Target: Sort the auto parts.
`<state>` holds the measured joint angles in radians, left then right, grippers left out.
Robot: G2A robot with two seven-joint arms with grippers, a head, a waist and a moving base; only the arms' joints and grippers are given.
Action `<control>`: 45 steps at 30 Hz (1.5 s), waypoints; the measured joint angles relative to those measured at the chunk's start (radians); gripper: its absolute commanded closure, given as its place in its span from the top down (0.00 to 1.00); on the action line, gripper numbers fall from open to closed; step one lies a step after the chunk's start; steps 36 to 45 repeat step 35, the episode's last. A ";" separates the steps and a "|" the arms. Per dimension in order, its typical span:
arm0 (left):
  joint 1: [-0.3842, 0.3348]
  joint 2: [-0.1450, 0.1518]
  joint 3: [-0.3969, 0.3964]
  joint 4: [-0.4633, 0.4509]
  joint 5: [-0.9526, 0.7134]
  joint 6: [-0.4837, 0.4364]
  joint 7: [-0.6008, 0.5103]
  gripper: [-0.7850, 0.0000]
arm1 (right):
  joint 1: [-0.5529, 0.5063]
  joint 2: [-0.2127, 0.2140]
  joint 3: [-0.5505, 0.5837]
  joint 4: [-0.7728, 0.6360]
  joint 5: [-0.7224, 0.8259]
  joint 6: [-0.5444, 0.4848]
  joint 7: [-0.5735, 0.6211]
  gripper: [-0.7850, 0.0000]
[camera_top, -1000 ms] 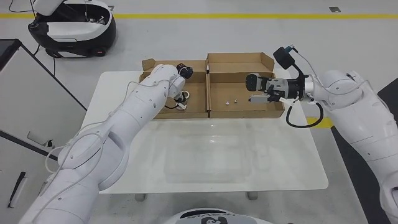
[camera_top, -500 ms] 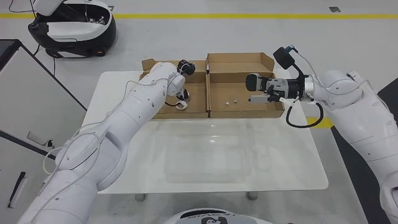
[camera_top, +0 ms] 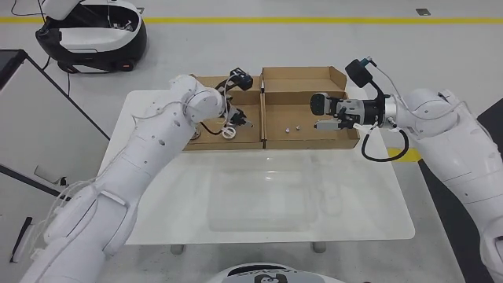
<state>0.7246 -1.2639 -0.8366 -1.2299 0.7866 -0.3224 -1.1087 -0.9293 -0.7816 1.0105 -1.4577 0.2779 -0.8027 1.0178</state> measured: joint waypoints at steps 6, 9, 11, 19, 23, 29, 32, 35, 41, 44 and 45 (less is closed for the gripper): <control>0.209 0.082 -0.220 -0.290 -0.092 -0.153 -0.038 1.00 | 0.000 0.000 0.000 0.000 0.000 0.000 0.000 1.00; 0.299 0.109 -0.310 -0.392 -0.155 -0.238 -0.050 1.00 | 0.000 0.000 0.000 0.000 0.000 0.000 0.000 1.00; 0.345 0.123 -0.357 -0.438 -0.200 -0.294 -0.050 1.00 | 0.000 0.000 0.000 0.000 0.000 0.000 0.000 1.00; 0.494 0.185 -0.469 -0.573 -0.327 -0.469 0.079 1.00 | 0.000 0.000 0.000 0.000 0.000 0.000 0.000 1.00; 0.502 0.191 -0.470 -0.577 -0.334 -0.482 0.093 1.00 | 0.000 0.000 0.000 0.000 0.000 0.000 0.000 1.00; 0.502 0.190 -0.470 -0.576 -0.333 -0.481 0.092 1.00 | 0.000 0.000 0.000 0.000 0.000 0.000 0.000 1.00; 0.502 0.190 -0.470 -0.576 -0.333 -0.481 0.092 1.00 | 0.000 0.000 0.000 0.000 0.000 0.000 0.000 1.00; 0.502 0.190 -0.470 -0.576 -0.333 -0.481 0.092 1.00 | 0.000 0.000 0.000 0.000 0.000 0.000 0.000 1.00; 0.502 0.190 -0.470 -0.576 -0.333 -0.481 0.092 1.00 | 0.000 0.000 0.000 0.000 0.000 0.000 0.000 1.00; 0.502 0.190 -0.470 -0.576 -0.333 -0.481 0.092 1.00 | 0.000 0.000 0.000 0.000 0.000 0.000 0.000 1.00; 0.502 0.190 -0.470 -0.576 -0.333 -0.481 0.092 1.00 | 0.000 0.000 0.000 0.000 0.000 0.000 0.000 1.00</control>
